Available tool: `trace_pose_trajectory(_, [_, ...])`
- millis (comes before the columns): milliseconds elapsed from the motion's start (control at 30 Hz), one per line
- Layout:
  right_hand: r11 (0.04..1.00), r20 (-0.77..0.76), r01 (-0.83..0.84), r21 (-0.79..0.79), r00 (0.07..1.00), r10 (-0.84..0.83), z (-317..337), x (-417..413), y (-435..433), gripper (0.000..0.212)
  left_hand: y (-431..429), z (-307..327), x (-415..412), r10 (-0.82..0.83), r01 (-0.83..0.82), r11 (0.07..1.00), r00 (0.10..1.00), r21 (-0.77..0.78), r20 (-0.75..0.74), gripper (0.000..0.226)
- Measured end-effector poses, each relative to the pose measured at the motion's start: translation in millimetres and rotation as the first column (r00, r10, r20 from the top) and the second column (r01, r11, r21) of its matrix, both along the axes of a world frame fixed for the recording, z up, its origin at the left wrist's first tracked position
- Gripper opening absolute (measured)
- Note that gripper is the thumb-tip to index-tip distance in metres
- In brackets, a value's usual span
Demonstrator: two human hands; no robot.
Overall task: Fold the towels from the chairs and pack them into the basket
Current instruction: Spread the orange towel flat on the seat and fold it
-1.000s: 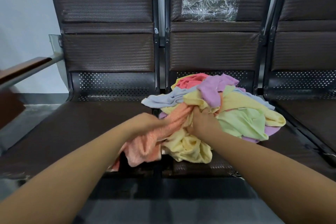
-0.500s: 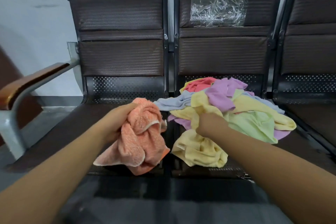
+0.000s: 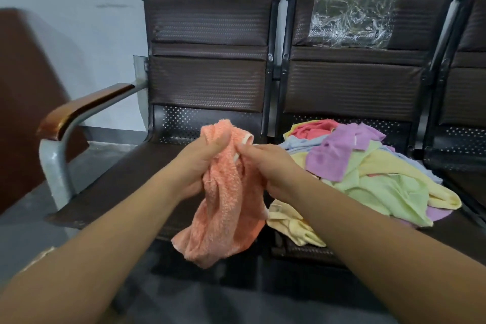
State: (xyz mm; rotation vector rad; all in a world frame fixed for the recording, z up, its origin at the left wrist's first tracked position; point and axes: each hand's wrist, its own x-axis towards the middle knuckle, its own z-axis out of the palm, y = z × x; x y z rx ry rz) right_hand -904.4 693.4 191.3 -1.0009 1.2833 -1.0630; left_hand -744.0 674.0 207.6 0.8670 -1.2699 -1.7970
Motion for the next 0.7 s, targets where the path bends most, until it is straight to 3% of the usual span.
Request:
trace_pose_trajectory(100, [0.998,0.061,-0.015,-0.061,0.998,0.019,-9,1,1,0.023,-2,-2,16,-0.029,0.07,0.984,0.971,-0.167,0.239,0.052])
trace_pose_trajectory(200, [0.999,0.075,-0.047,-0.016,0.996,0.048,-18,6,-5,0.028,-7,-6,27,0.146,-0.075,0.979,0.906,-0.19,0.396,0.035])
trace_pose_trajectory(300, [0.999,0.024,-0.009,0.042,1.0,0.008,-18,9,-7,0.031,-20,-14,42,0.334,-0.248,0.942,0.75,-0.225,0.571,0.018])
trace_pose_trajectory(333, [0.999,0.021,0.012,0.042,1.0,-0.013,-16,9,-8,0.028,-24,-16,48,0.368,-0.326,0.928,0.747,-0.178,0.554,0.021])
trace_pose_trajectory(400, [0.997,0.009,0.071,0.03,0.997,-0.072,-13,8,-10,0.025,-32,-17,55,0.398,-0.456,0.888,0.831,0.065,0.388,0.026])
trace_pose_trajectory(467, [0.99,0.008,0.14,0.027,0.99,-0.141,-12,8,-13,0.03,-35,-14,57,0.364,-0.398,0.858,0.917,0.324,0.162,0.031])
trace_pose_trajectory(500, [0.988,0.033,0.154,0.023,0.987,-0.155,-12,8,-15,0.033,-35,-14,57,0.306,-0.304,0.876,0.95,0.374,0.056,0.039])
trace_pose_trajectory(600, [0.992,0.163,0.12,0.035,0.979,-0.124,-12,12,-16,0.032,-25,-19,52,0.063,-0.035,0.961,0.994,0.274,-0.093,0.069])
trace_pose_trajectory(700, [0.988,0.218,0.053,0.144,0.972,-0.084,-11,17,-17,0.038,-16,-21,44,-0.094,0.088,0.985,0.995,0.146,0.036,0.076])
